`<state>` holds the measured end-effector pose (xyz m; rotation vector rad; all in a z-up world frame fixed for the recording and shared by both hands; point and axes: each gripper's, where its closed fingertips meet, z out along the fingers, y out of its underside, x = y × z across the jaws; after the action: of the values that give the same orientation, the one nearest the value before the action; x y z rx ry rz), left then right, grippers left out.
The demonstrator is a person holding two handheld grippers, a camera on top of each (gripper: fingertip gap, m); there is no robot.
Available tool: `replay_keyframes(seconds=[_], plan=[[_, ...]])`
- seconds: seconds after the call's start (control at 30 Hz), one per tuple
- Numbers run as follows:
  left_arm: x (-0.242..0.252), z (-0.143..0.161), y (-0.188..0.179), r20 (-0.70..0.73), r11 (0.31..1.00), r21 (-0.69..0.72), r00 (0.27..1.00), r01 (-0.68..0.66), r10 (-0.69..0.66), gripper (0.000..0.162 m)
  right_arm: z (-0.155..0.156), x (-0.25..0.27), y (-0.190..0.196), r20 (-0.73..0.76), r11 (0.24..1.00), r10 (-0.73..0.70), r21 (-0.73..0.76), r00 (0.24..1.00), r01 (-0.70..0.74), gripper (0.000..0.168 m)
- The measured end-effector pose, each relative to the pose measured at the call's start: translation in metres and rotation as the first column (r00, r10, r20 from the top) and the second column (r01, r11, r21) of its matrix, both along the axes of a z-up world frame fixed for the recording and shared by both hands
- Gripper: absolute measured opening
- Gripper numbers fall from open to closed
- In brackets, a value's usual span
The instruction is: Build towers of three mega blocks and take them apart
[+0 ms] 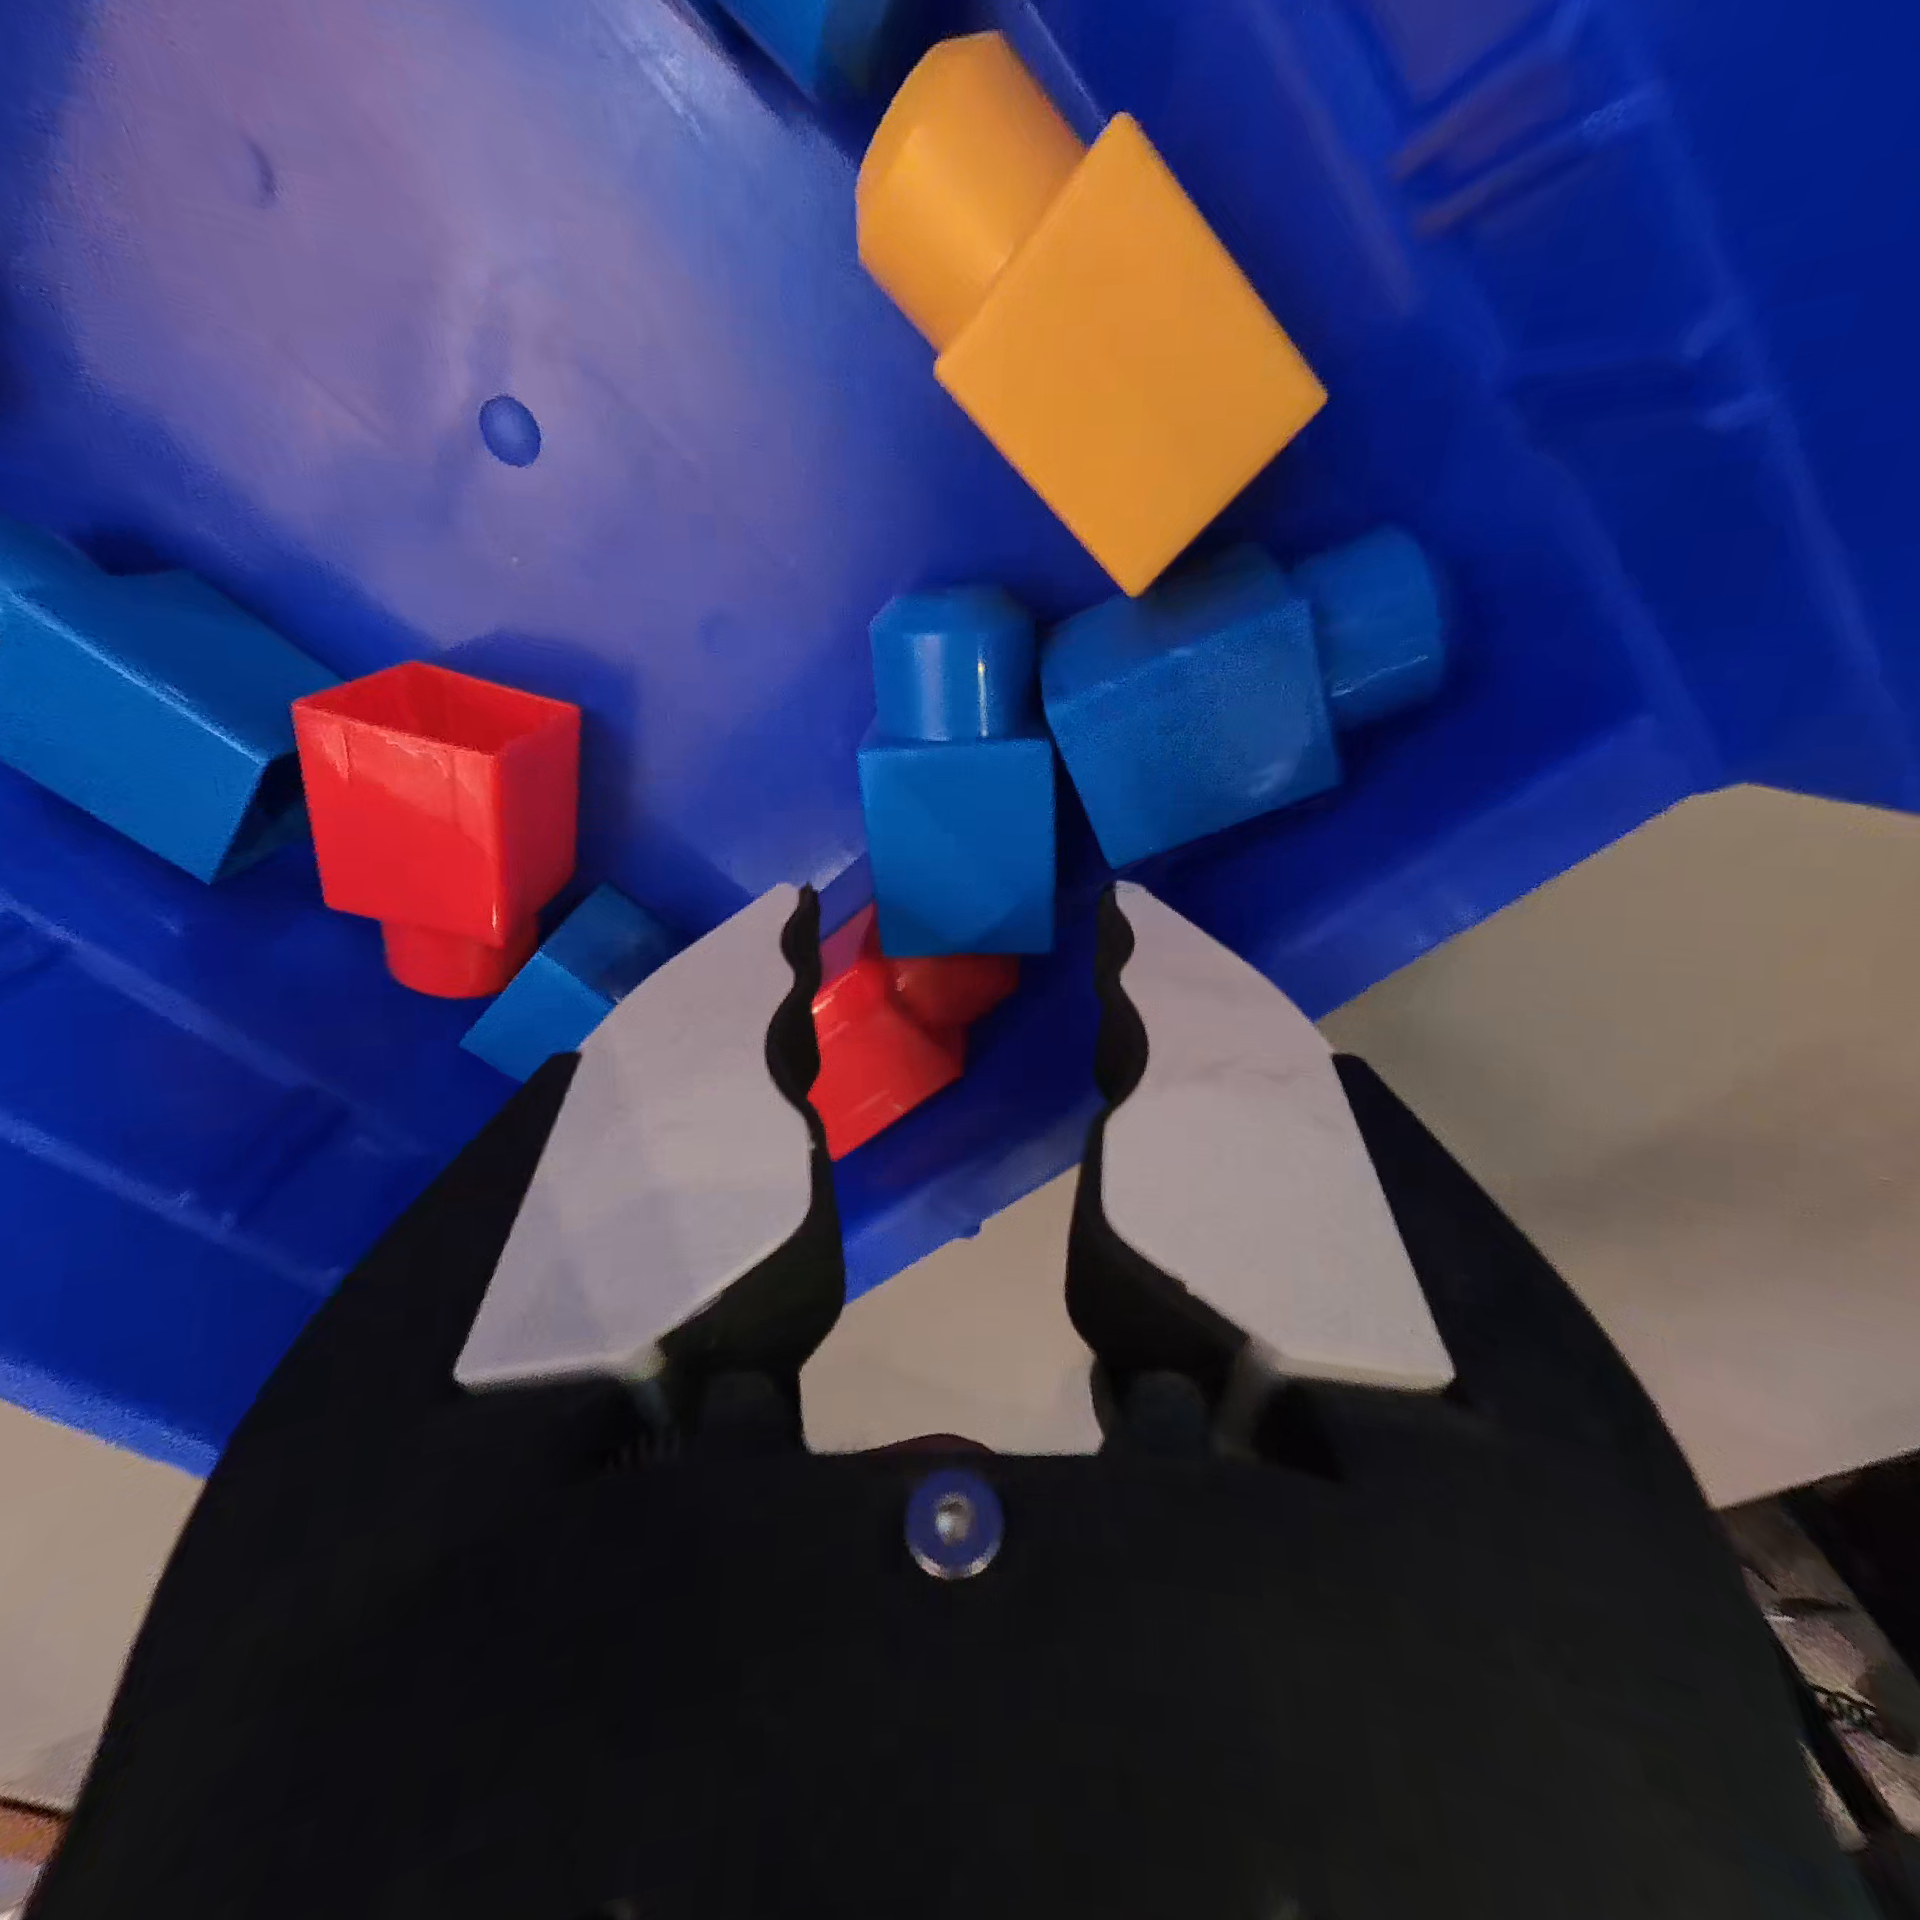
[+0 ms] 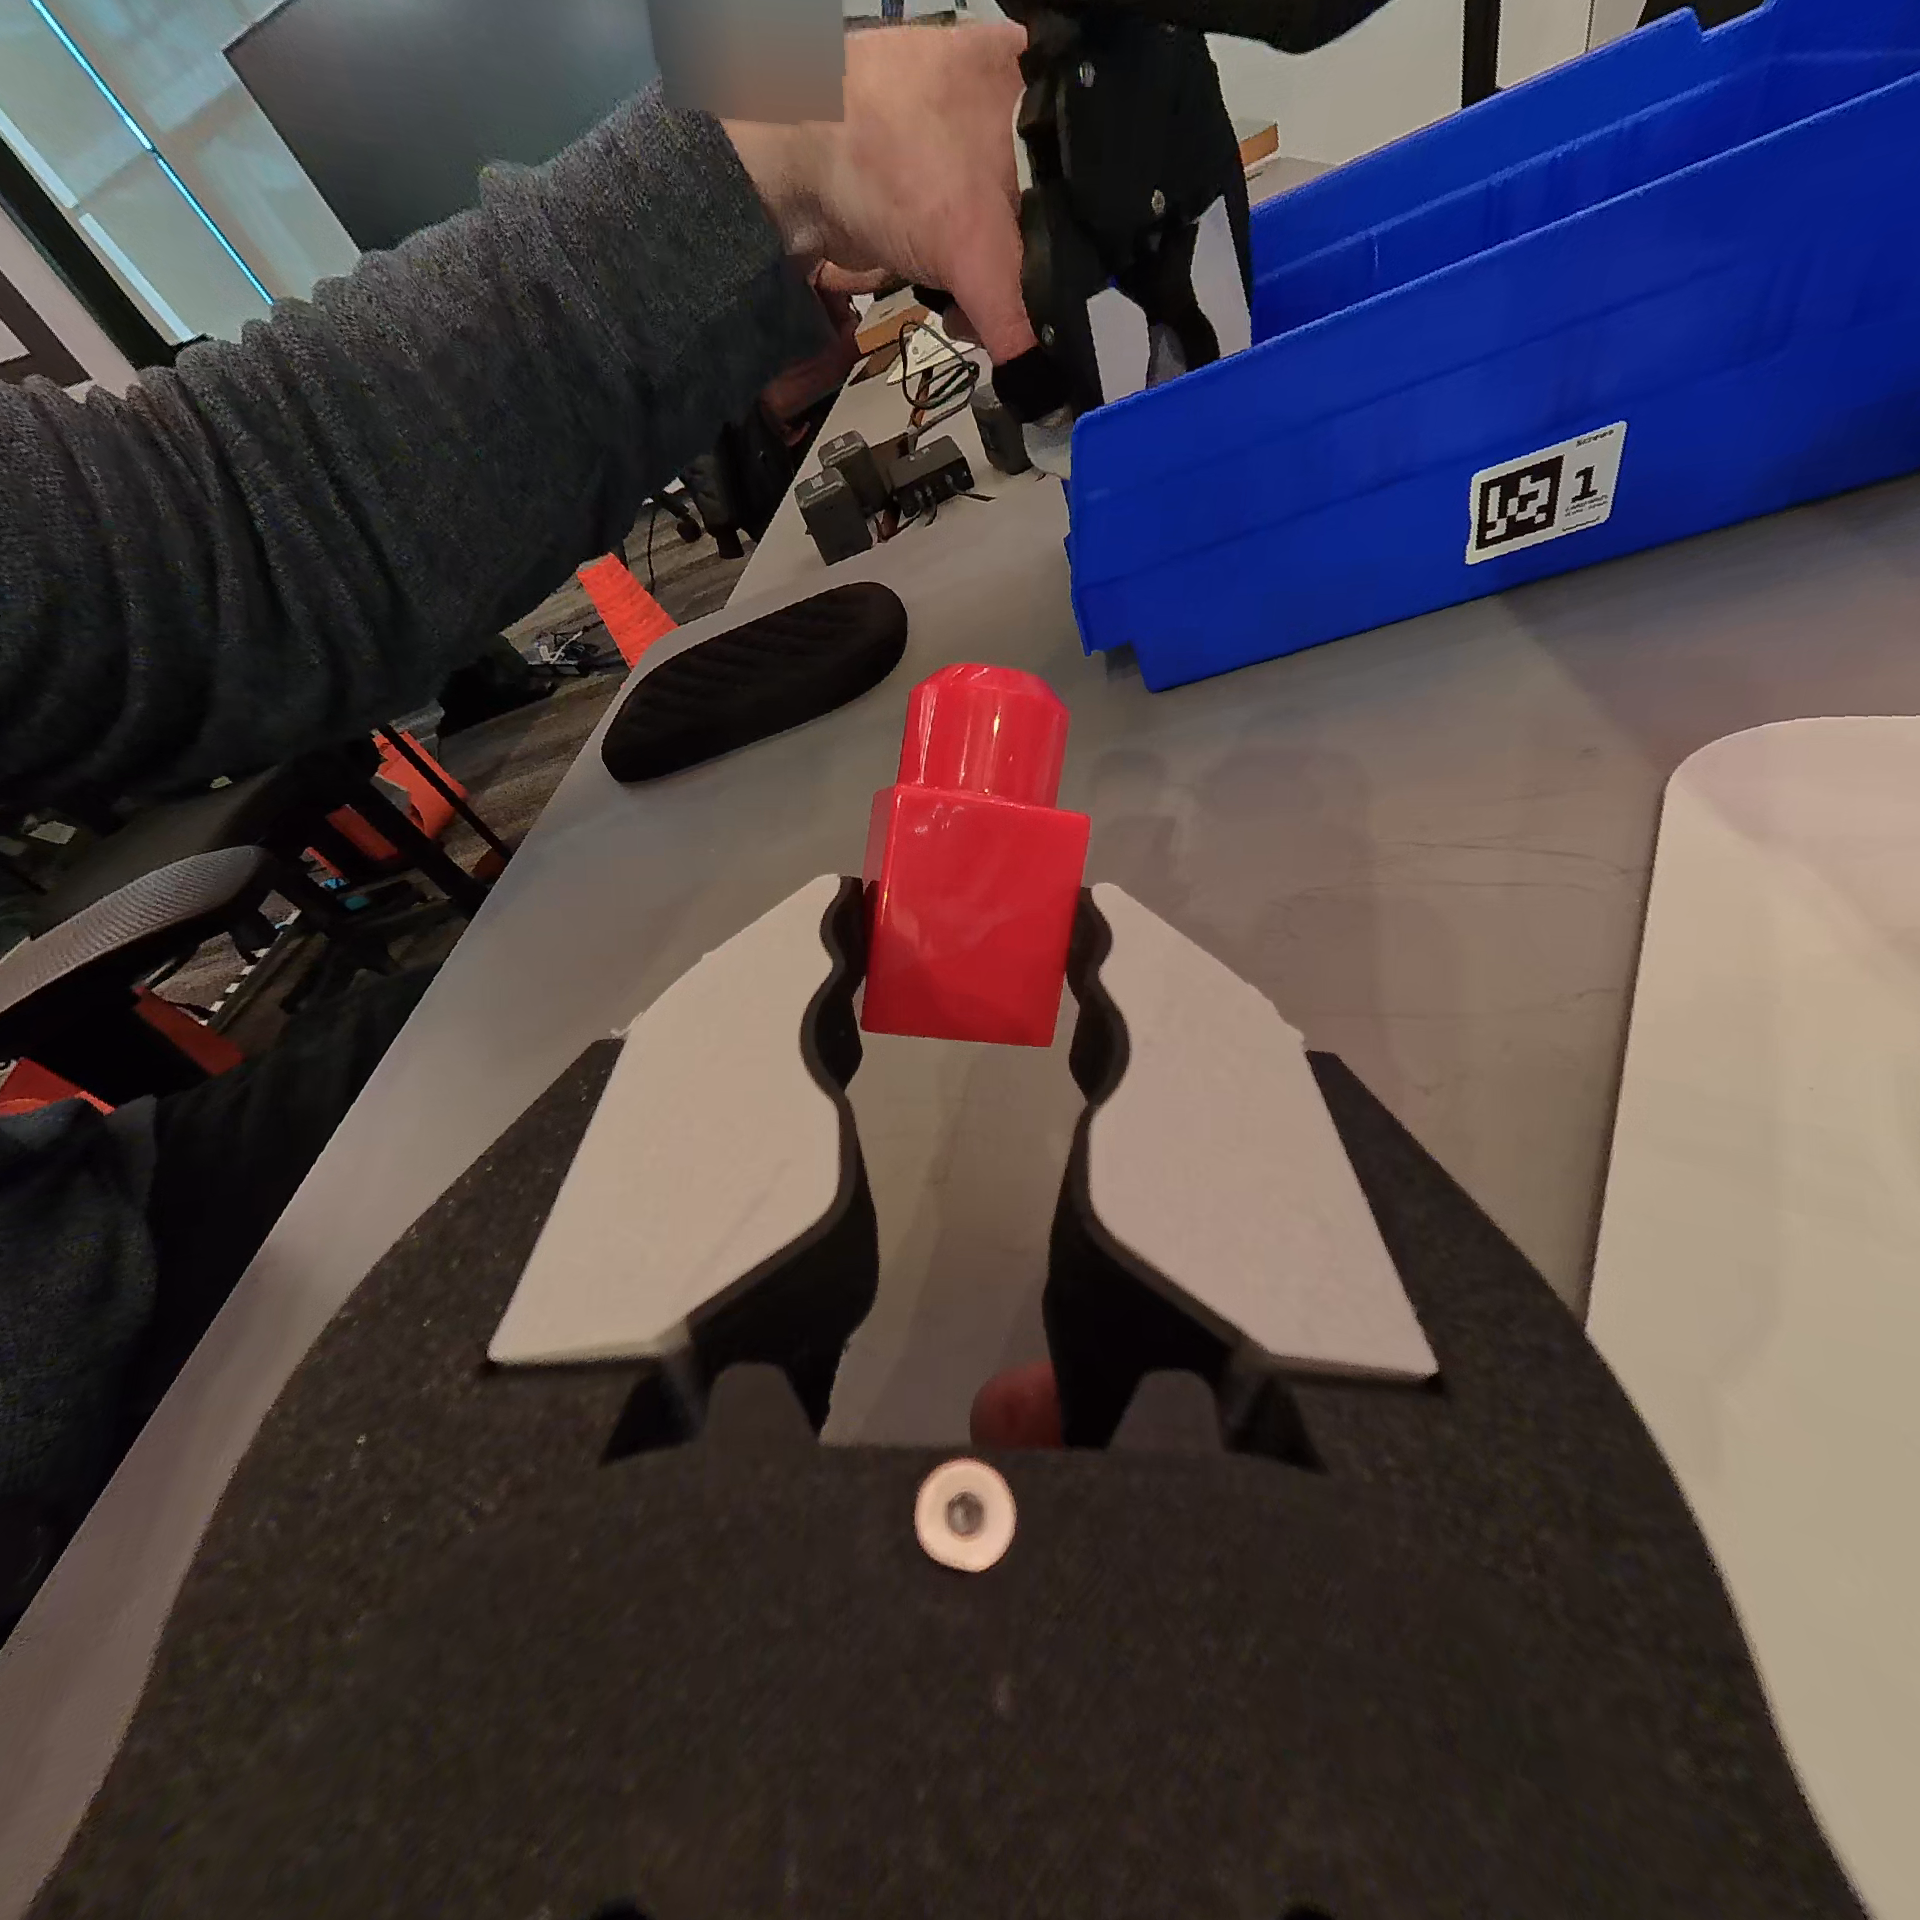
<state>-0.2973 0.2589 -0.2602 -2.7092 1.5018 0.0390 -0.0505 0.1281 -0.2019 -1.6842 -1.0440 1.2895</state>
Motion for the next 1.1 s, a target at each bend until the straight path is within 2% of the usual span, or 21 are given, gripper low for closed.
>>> replay_keyframes(seconds=[0.1, 0.23, 0.3, 0.4, 0.43, 0.47, 0.53, 0.57, 0.7, 0.8, 0.9, 0.97, 1.03, 1.1], plan=[[0.005, -0.006, 0.005, -0.008, 0.997, 0.045, 0.998, 0.057, -0.057, 0.040, 0.000, 0.000, 0.000, -0.001, 1.000, -0.001, -0.003, 1.000, 0.001, 0.037], [0.005, -0.007, 0.018, -0.033, 0.994, 0.099, 0.999, 0.045, -0.042, 0.035, 0.000, 0.000, 0.001, -0.002, 1.000, -0.003, -0.003, 1.000, 0.003, 0.037], [0.006, -0.009, 0.021, -0.021, 0.994, 0.101, 0.999, 0.029, -0.027, 0.035, 0.000, 0.000, 0.001, -0.002, 1.000, -0.002, -0.003, 1.000, 0.002, 0.037], [0.012, -0.007, 0.019, 0.002, 0.996, 0.078, 0.999, 0.038, -0.039, 0.053, 0.000, 0.000, 0.001, 0.000, 1.000, -0.002, -0.005, 1.000, 0.002, 0.037], [0.014, -0.008, 0.019, 0.003, 0.997, 0.068, 0.999, 0.047, -0.047, 0.053, 0.000, 0.000, 0.001, 0.001, 1.000, -0.001, -0.006, 1.000, 0.001, 0.037], [0.013, -0.009, 0.021, -0.016, 0.996, 0.076, 0.998, 0.055, -0.054, 0.051, 0.000, 0.000, 0.001, 0.002, 1.000, 0.000, -0.005, 1.000, 0.000, 0.037], [0.011, -0.012, 0.022, -0.056, 0.994, 0.073, 0.996, 0.079, -0.075, 0.035, 0.000, 0.000, 0.001, 0.004, 1.000, -0.002, -0.003, 1.000, 0.002, 0.037], [0.012, -0.012, 0.025, -0.059, 0.992, 0.093, 0.995, 0.082, -0.077, 0.035, 0.000, 0.000, 0.001, 0.004, 1.000, -0.002, -0.002, 1.000, 0.002, 0.037], [0.011, -0.001, 0.034, 0.012, 0.980, 0.198, 1.000, 0.014, -0.016, 0.035, 0.000, 0.000, 0.001, 0.004, 1.000, -0.003, -0.001, 1.000, 0.003, 0.037], [0.013, 0.022, 0.038, 0.183, 0.950, 0.294, 0.982, -0.103, 0.050, 0.035, 0.000, 0.000, 0.001, 0.004, 1.000, -0.005, -0.001, 1.000, 0.005, 0.037], [0.020, 0.054, 0.037, 0.403, 0.908, 0.349, 0.912, -0.231, 0.078, 0.035, 0.000, 0.000, 0.001, 0.007, 1.000, -0.004, 0.002, 1.000, 0.004, 0.037], [0.028, 0.077, 0.033, 0.540, 0.882, 0.359, 0.839, -0.305, 0.070, 0.035, 0.000, -0.001, 0.000, 0.008, 1.000, -0.005, 0.008, 1.000, 0.005, 0.037], [0.046, 0.108, 0.023, 0.677, 0.851, 0.374, 0.735, -0.370, 0.022, 0.035, 0.000, -0.001, 0.000, 0.007, 1.000, -0.006, 0.014, 1.000, 0.006, 0.037], [0.077, 0.137, 0.003, 0.799, 0.848, 0.359, 0.599, -0.389, -0.064, 0.035, 0.001, 0.000, 0.000, 0.002, 1.000, -0.008, 0.019, 1.000, 0.008, 0.037]])
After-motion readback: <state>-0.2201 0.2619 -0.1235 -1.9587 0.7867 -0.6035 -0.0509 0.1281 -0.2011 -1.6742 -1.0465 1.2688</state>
